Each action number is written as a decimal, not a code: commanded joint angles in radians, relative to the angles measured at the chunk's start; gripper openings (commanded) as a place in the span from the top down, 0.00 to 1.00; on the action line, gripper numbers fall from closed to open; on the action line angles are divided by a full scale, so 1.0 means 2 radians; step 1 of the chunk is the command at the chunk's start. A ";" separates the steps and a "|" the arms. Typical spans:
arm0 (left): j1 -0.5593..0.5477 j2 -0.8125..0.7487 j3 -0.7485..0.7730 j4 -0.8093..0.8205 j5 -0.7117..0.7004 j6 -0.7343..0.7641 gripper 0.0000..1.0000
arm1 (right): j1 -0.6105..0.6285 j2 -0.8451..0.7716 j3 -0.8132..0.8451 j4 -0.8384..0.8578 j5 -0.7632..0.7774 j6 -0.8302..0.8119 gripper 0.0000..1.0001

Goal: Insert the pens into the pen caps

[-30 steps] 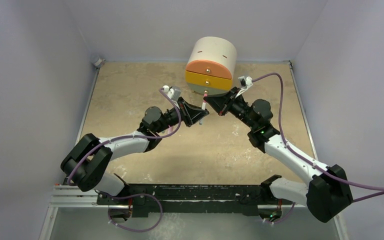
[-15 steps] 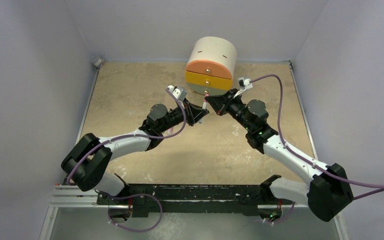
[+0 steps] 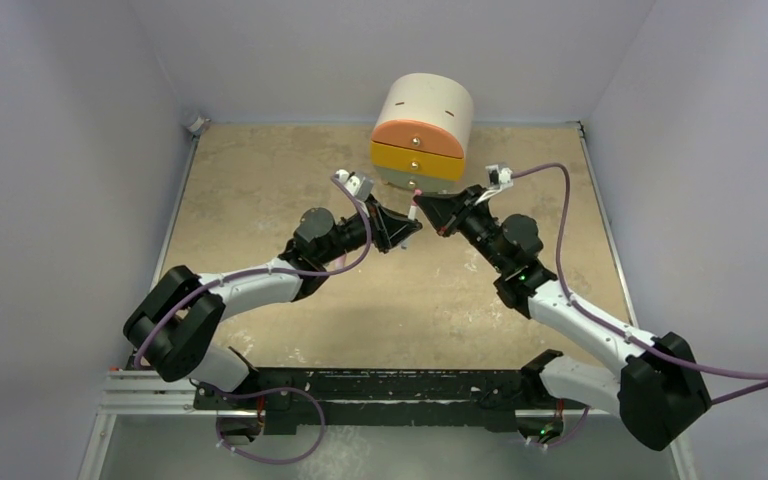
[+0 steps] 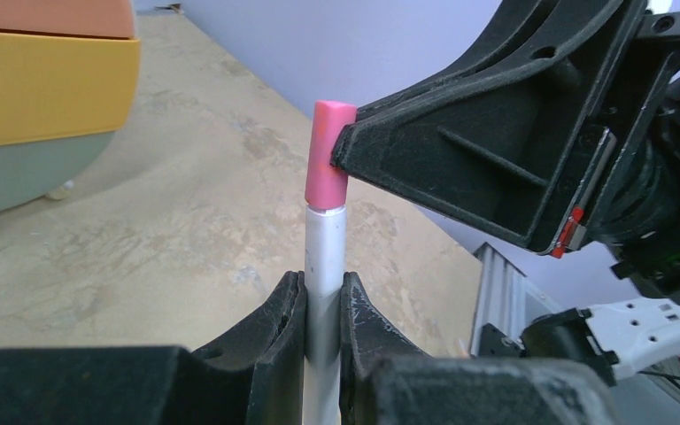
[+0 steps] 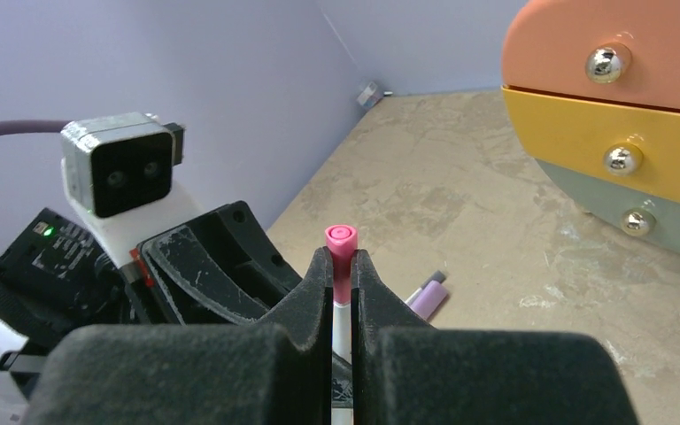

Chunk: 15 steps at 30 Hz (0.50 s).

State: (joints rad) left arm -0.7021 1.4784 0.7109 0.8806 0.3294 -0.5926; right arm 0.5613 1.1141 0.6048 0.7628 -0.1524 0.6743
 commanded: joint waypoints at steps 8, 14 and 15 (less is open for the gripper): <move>0.033 -0.053 0.045 0.117 -0.052 -0.039 1.00 | 0.026 -0.034 -0.039 -0.038 -0.140 -0.041 1.00; 0.033 -0.053 0.043 0.121 -0.036 -0.030 1.00 | 0.027 -0.047 -0.020 -0.054 -0.134 -0.047 1.00; 0.033 -0.053 0.042 0.121 -0.034 -0.028 1.00 | 0.027 -0.051 -0.015 -0.062 -0.131 -0.051 1.00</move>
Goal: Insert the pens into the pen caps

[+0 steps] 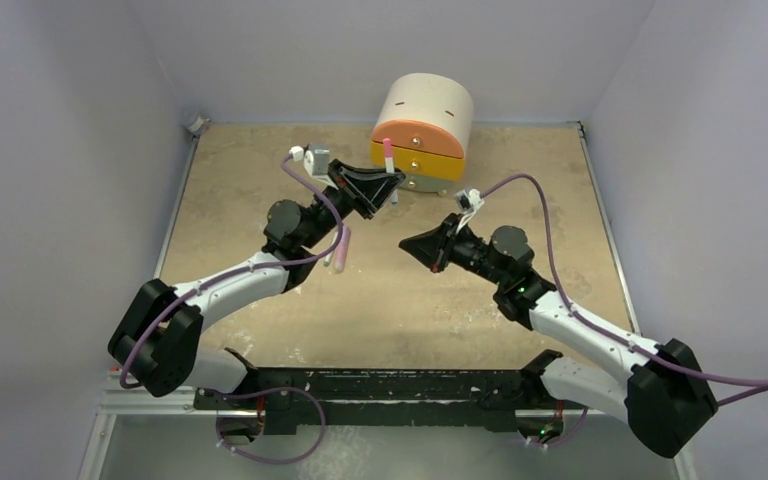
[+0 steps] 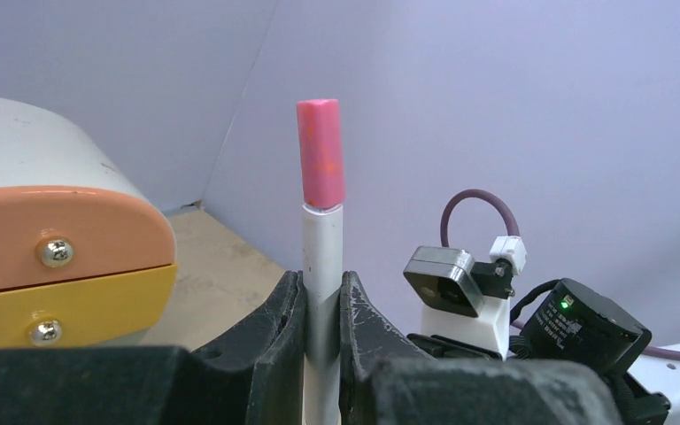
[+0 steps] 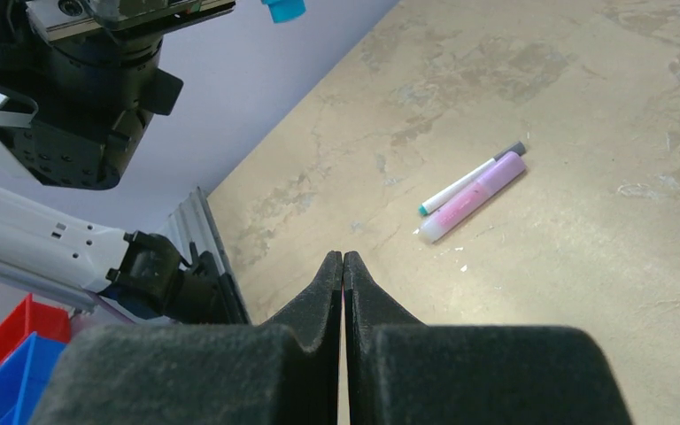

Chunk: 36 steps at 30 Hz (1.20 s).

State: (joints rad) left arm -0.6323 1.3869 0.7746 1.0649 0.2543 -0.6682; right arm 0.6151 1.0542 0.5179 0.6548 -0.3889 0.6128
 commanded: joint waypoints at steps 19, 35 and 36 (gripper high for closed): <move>-0.002 -0.076 0.002 -0.113 0.110 0.096 1.00 | -0.072 -0.055 0.175 -0.104 0.012 -0.124 0.59; -0.001 -0.064 0.025 -0.124 0.215 0.096 1.00 | -0.130 -0.001 0.188 0.149 -0.236 -0.013 0.29; -0.001 -0.063 0.026 -0.123 0.218 0.094 1.00 | -0.130 0.005 0.188 0.161 -0.240 -0.005 0.32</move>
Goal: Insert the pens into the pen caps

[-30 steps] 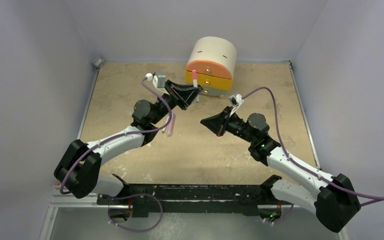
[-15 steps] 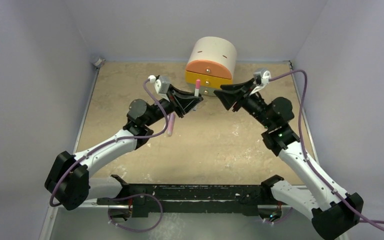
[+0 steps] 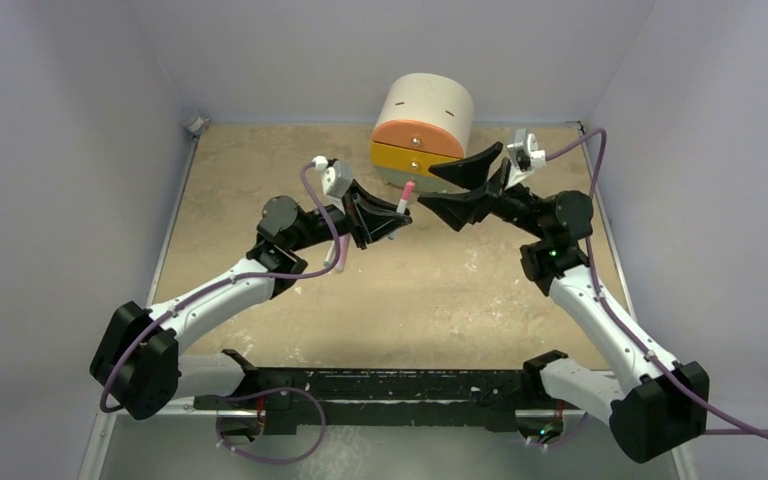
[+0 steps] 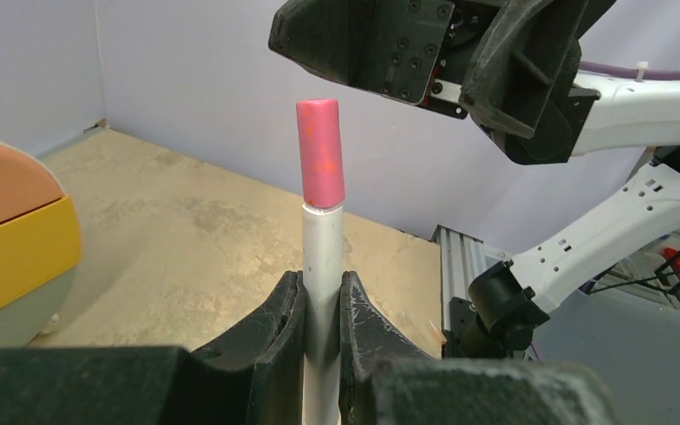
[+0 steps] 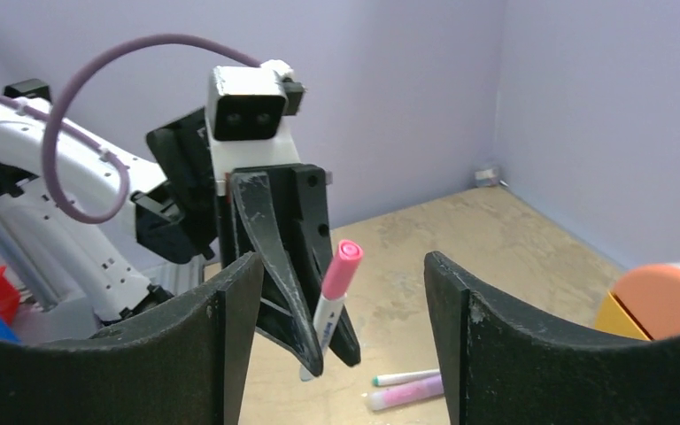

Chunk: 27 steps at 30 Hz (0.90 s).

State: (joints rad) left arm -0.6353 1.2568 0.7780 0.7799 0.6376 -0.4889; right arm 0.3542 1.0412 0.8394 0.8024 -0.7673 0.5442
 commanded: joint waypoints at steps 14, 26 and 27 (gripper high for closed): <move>0.000 0.016 0.030 0.032 0.045 -0.001 1.00 | 0.011 0.071 0.050 0.107 -0.054 0.055 0.39; -0.001 0.013 0.024 0.028 0.029 0.011 1.00 | 0.047 0.098 0.060 0.074 -0.042 0.038 0.46; -0.001 0.013 0.024 0.029 0.029 0.010 1.00 | 0.048 0.098 0.060 0.074 -0.040 0.039 0.47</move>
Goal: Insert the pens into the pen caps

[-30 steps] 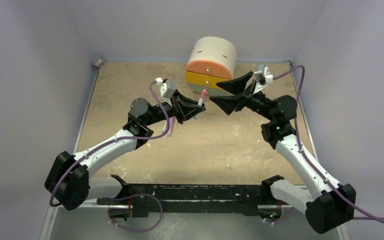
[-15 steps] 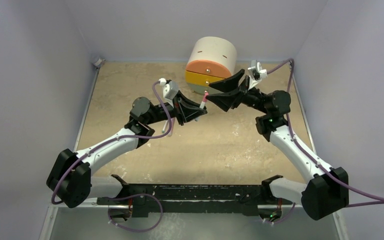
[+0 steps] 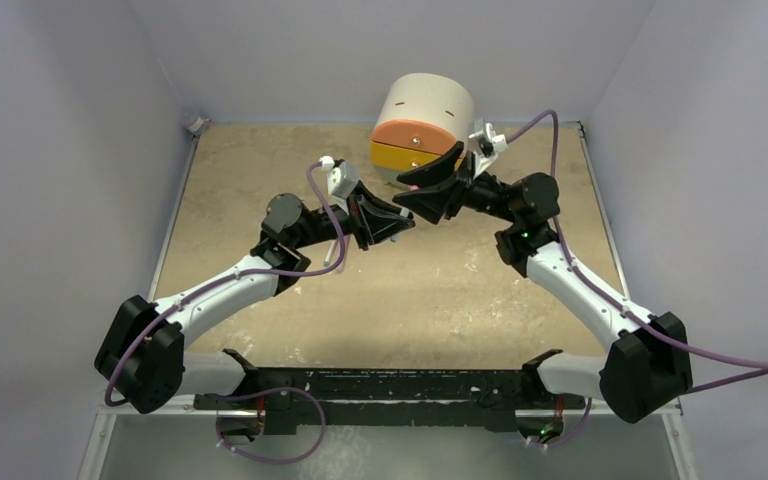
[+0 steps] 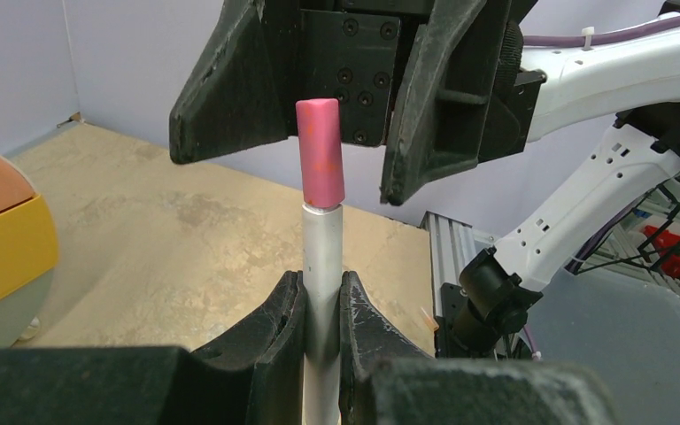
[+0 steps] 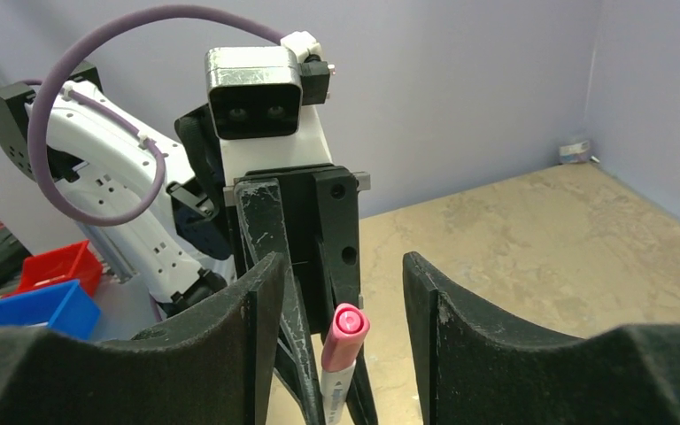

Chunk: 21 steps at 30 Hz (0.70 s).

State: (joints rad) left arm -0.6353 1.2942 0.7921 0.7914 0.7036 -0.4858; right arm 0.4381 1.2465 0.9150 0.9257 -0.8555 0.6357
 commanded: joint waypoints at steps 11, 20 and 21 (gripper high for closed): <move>-0.001 -0.007 0.014 0.025 -0.003 0.009 1.00 | 0.008 -0.005 0.013 0.019 0.010 0.003 1.00; -0.001 0.010 0.043 0.076 -0.003 -0.021 1.00 | 0.015 0.001 -0.016 0.046 -0.011 0.031 1.00; -0.001 0.014 0.048 0.082 -0.004 -0.025 1.00 | 0.017 0.001 -0.023 0.051 -0.011 0.038 1.00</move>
State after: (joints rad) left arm -0.6353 1.3048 0.8013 0.8185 0.7097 -0.4984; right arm 0.4545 1.2507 0.9066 0.9581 -0.8474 0.6613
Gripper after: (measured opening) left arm 0.118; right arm 0.111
